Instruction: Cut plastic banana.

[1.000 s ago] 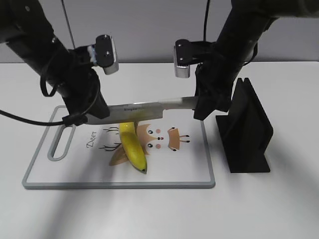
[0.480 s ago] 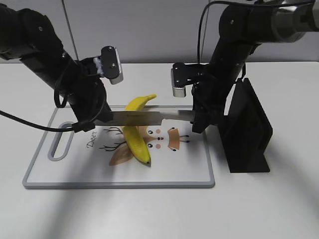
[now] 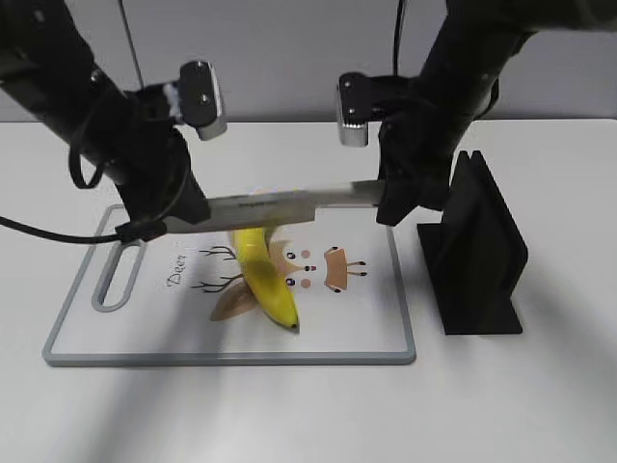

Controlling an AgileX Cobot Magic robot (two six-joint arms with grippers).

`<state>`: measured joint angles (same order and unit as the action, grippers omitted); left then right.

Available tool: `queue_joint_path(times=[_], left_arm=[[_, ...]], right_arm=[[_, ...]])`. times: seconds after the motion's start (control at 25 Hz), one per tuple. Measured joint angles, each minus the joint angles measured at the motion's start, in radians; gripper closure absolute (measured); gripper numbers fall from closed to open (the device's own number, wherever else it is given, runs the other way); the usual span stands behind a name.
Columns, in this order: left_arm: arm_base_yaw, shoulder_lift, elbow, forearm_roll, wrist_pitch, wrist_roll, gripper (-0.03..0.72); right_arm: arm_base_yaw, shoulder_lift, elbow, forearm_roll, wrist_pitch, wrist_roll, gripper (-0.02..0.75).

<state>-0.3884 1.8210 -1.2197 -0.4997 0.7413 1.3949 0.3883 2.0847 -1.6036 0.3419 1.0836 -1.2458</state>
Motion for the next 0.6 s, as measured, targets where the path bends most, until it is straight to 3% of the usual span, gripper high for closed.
queue_joint_path(times=[0.24,0.36,0.44,0.6], left_arm=[[-0.003,-0.138,-0.003,0.015,-0.001,0.000,0.670],[-0.005,-0.186,-0.003,0.004,-0.005,0.001,0.624],[-0.004,-0.207,-0.008,-0.015,-0.008,-0.004,0.527],[-0.003,-0.228,-0.033,-0.049,0.053,-0.021,0.183]], right_arm=[[0.001,-0.128,0.000,0.001,0.015,0.024,0.550],[0.001,-0.183,0.000,0.006,0.033,0.032,0.553],[0.001,-0.209,0.000,0.006,0.058,0.054,0.559],[0.000,-0.225,0.000,-0.017,0.095,0.124,0.560]])
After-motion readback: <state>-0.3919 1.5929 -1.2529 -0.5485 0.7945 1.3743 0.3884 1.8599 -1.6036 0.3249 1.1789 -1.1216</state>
